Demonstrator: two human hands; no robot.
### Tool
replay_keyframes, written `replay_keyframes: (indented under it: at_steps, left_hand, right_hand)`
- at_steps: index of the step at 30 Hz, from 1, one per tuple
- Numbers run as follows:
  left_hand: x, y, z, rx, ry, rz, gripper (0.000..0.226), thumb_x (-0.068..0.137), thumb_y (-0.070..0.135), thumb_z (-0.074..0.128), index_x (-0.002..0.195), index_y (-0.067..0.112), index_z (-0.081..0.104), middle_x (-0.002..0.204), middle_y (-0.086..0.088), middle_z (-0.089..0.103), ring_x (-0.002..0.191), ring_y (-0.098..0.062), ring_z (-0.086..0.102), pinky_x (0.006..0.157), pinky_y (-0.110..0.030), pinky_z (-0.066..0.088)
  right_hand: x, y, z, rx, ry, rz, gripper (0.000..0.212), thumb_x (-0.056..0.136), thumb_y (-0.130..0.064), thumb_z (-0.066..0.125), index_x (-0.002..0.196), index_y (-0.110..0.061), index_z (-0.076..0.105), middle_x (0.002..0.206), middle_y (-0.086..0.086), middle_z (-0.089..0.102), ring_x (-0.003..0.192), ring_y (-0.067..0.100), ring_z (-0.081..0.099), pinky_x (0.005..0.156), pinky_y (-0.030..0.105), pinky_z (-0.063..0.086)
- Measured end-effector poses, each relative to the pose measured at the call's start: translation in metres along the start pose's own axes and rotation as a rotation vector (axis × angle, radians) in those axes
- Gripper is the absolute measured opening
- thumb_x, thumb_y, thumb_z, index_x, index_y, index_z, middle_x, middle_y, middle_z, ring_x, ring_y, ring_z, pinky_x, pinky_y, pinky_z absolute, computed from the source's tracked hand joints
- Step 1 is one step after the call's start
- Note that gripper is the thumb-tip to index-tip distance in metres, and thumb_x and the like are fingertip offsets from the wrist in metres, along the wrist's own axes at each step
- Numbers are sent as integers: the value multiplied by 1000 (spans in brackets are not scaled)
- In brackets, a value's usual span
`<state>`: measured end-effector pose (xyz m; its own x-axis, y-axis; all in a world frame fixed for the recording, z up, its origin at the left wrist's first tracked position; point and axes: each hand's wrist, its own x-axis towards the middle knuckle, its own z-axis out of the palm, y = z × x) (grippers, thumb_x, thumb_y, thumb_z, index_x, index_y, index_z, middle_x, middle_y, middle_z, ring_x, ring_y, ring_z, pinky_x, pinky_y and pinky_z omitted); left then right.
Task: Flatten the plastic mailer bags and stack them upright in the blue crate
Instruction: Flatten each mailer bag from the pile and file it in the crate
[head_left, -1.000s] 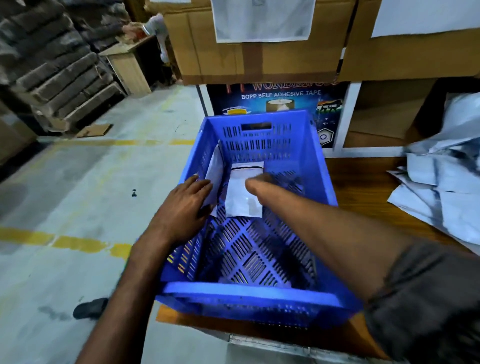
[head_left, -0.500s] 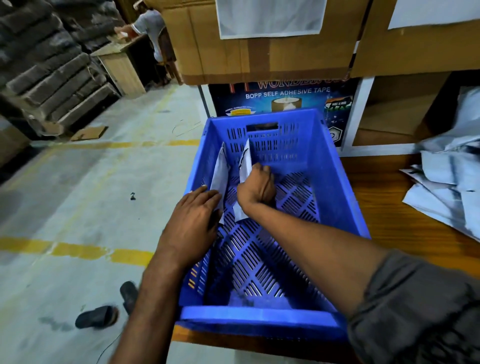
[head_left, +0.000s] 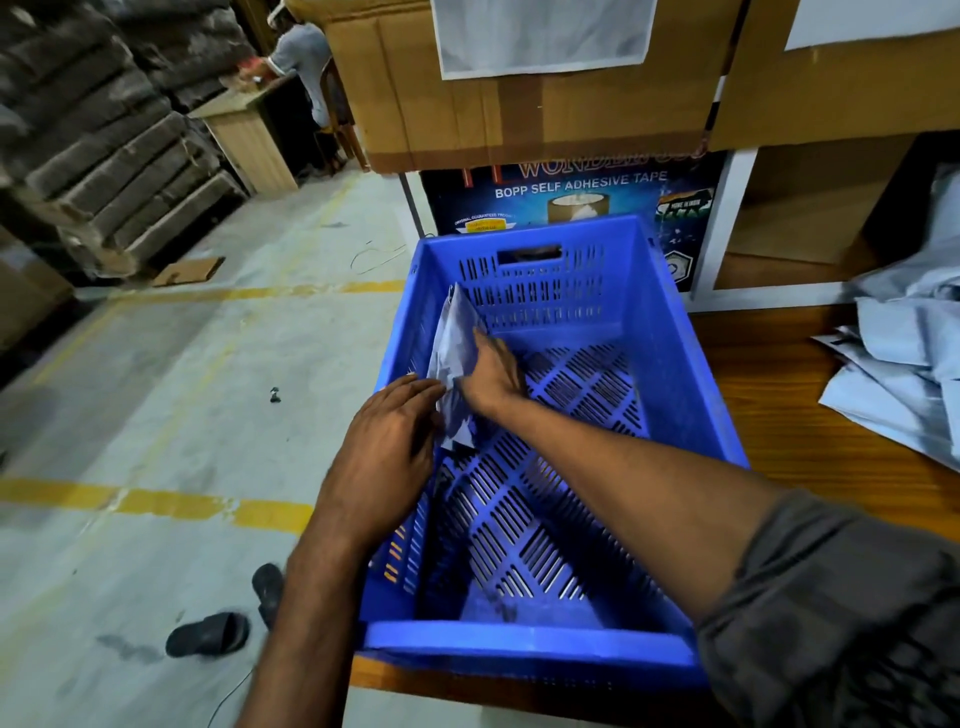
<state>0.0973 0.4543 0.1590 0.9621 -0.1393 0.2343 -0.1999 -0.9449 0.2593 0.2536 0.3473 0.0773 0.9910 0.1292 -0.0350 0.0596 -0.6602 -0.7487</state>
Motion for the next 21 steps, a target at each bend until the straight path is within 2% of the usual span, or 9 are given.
replay_keyframes:
  at_steps: [2,5,10,17,19,21]
  left_hand:
    - [0,0,0,-8,1,-8,42,98,16,48,135,8,65,139,-8,64,135,-28,53,113,-45,43]
    - [0,-1,1,-4,-13,-22,46,99,24,43,135,8,65,138,-8,65,135,-28,54,113,-46,43]
    - [-2,-2,2,23,-35,-30,48,101,29,39,137,11,65,140,-5,64,137,-24,51,115,-45,41]
    - [-2,-1,1,31,-38,-24,45,97,19,44,135,10,66,138,-5,65,134,-25,53,115,-41,41]
    - [-1,-1,1,23,-36,-33,45,97,19,45,135,10,66,138,-5,65,134,-25,53,115,-41,40]
    - [-2,0,0,14,-33,-43,45,98,21,43,136,10,65,139,-5,64,136,-25,52,116,-41,40]
  right_hand:
    - [6,11,6,-157,-131,-75,97,89,-39,70,162,-26,9,167,6,16,150,32,24,117,45,33]
    - [14,16,6,-279,-242,-216,132,76,-40,84,160,-28,-16,170,8,-10,156,32,7,119,50,27]
    - [37,12,8,-406,-335,-346,153,66,-41,93,154,-27,-31,167,12,-19,157,29,1,118,58,29]
    - [48,12,-19,-620,-352,-473,150,66,-42,91,156,-24,-27,168,9,-16,156,28,5,120,50,27]
    - [47,14,-20,-469,-356,-423,134,76,-26,83,158,-26,-23,170,9,-6,152,33,22,114,48,35]
    - [44,13,-13,-199,-212,-277,106,89,-15,66,162,-25,-10,166,14,21,140,38,43,105,46,43]
